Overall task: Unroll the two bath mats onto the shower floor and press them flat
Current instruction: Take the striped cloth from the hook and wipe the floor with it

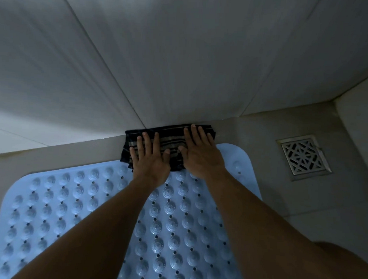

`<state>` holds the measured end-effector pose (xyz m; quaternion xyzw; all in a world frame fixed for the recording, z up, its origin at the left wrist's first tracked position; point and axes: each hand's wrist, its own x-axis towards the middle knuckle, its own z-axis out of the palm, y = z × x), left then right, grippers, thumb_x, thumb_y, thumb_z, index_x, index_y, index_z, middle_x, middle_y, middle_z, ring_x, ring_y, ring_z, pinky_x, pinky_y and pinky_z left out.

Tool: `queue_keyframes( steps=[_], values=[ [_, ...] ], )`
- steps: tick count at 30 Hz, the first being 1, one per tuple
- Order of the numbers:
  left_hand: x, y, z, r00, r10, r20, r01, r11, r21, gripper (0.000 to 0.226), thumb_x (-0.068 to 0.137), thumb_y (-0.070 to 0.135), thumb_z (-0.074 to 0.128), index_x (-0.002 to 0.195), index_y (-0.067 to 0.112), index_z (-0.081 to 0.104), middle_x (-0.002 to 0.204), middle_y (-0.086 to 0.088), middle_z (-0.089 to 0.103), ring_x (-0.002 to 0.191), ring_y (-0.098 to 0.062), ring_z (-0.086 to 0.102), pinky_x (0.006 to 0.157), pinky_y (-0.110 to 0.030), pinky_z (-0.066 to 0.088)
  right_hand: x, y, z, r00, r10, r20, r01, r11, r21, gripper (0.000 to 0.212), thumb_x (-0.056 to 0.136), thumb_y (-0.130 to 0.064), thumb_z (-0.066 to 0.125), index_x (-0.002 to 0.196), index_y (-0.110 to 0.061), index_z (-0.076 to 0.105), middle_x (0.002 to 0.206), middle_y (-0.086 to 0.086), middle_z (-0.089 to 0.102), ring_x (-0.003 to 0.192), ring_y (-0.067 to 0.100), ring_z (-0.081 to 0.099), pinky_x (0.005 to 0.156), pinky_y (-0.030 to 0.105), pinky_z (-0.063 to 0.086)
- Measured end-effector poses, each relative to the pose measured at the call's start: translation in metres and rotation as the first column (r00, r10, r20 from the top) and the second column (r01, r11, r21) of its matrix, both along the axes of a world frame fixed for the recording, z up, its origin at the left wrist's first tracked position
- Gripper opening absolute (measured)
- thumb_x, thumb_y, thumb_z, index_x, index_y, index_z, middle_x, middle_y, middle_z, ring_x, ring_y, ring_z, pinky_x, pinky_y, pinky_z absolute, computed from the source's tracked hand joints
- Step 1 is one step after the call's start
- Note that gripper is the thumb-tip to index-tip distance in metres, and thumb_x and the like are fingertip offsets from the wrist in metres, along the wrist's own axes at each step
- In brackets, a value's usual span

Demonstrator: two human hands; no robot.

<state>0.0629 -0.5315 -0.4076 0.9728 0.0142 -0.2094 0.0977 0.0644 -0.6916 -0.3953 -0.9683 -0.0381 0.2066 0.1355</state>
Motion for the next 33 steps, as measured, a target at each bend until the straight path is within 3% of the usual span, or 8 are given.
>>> queue_keyframes(
  steps=[9, 17, 33],
  values=[
    [0.0, 0.006, 0.004, 1.0, -0.022, -0.015, 0.021, 0.999, -0.049, 0.063, 0.105, 0.044, 0.017, 0.156, 0.027, -0.016, 0.164, -0.008, -0.024, 0.15, -0.025, -0.024, 0.12, -0.049, -0.015, 0.001, 0.002, 0.001, 1.0, 0.024, -0.016, -0.025, 0.999, -0.046, 0.062, 0.107, -0.037, 0.017, 0.159, -0.014, -0.01, 0.166, 0.008, -0.018, 0.153, 0.024, -0.017, 0.124, 0.044, -0.006],
    [-0.001, -0.009, 0.007, 0.999, -0.053, -0.004, 0.053, 0.998, 0.018, 0.065, 0.105, 0.045, 0.015, 0.157, 0.02, -0.015, 0.163, -0.016, -0.022, 0.15, -0.032, -0.022, 0.121, -0.054, -0.008, 0.008, -0.014, 0.004, 0.999, 0.023, -0.032, -0.023, 1.0, 0.01, 0.061, 0.107, -0.036, 0.02, 0.16, -0.018, -0.006, 0.167, 0.004, -0.014, 0.153, 0.018, -0.012, 0.124, 0.038, -0.005],
    [0.009, -0.131, 0.009, 0.914, -0.405, 0.014, 0.405, 0.913, -0.058, 0.063, 0.106, 0.042, 0.017, 0.158, 0.018, -0.01, 0.164, -0.017, -0.017, 0.151, -0.033, -0.018, 0.122, -0.052, -0.009, -0.029, -0.121, 0.009, 0.93, -0.353, -0.104, 0.349, 0.936, -0.051, 0.064, 0.107, -0.032, 0.025, 0.159, -0.014, -0.009, 0.166, 0.008, -0.014, 0.153, 0.024, -0.011, 0.123, 0.041, -0.004]
  ],
)
